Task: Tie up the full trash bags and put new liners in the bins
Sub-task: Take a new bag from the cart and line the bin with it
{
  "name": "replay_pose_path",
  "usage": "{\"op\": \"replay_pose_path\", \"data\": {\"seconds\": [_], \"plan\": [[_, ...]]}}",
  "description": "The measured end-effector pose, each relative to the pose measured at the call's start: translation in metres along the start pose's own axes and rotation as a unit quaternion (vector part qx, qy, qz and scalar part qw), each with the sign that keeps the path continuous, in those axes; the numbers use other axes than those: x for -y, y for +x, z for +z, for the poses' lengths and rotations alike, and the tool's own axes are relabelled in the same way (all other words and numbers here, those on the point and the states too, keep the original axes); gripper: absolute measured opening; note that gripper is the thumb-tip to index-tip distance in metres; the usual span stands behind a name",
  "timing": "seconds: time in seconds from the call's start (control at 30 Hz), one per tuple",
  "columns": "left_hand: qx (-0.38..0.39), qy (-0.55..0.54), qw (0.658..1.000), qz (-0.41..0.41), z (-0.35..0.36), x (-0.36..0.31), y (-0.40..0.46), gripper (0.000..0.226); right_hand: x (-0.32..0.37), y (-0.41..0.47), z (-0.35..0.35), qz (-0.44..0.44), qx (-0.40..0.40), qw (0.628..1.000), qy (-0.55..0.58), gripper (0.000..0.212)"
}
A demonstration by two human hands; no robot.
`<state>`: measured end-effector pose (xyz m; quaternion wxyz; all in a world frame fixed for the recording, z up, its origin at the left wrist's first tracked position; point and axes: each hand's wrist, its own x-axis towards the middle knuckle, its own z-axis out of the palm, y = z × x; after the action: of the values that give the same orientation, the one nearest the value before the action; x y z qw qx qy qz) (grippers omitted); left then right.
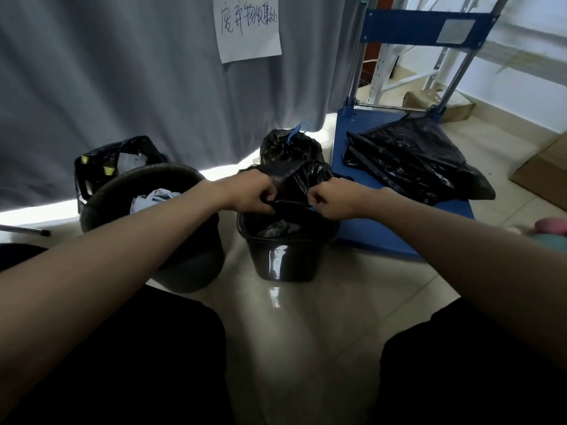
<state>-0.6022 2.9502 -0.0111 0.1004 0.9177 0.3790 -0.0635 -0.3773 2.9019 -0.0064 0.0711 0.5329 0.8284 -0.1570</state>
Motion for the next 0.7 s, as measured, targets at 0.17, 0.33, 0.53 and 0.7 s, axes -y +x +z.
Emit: {"op": "replay_pose_path", "data": {"seconds": [0.17, 0.33, 0.53, 0.7], "plan": [[-0.002, 0.010, 1.000, 0.006, 0.000, 0.002, -0.016, 0.018, 0.008, -0.011, 0.009, -0.060, 0.024, 0.997, -0.052, 0.025], [0.063, 0.062, 0.996, 0.012, 0.008, -0.001, -0.023, 0.025, 0.001, -0.014, 0.016, -0.048, 0.062, 0.993, -0.090, 0.013], [0.097, 0.123, 0.987, 0.024, 0.015, -0.002, -0.030, 0.032, -0.003, -0.016, 0.019, -0.033, 0.106, 0.994, -0.018, 0.014], [0.036, 0.156, 0.986, 0.038, 0.014, -0.001, -0.034, 0.038, -0.005, -0.022, 0.019, -0.042, 0.122, 0.991, -0.042, 0.012]]}}
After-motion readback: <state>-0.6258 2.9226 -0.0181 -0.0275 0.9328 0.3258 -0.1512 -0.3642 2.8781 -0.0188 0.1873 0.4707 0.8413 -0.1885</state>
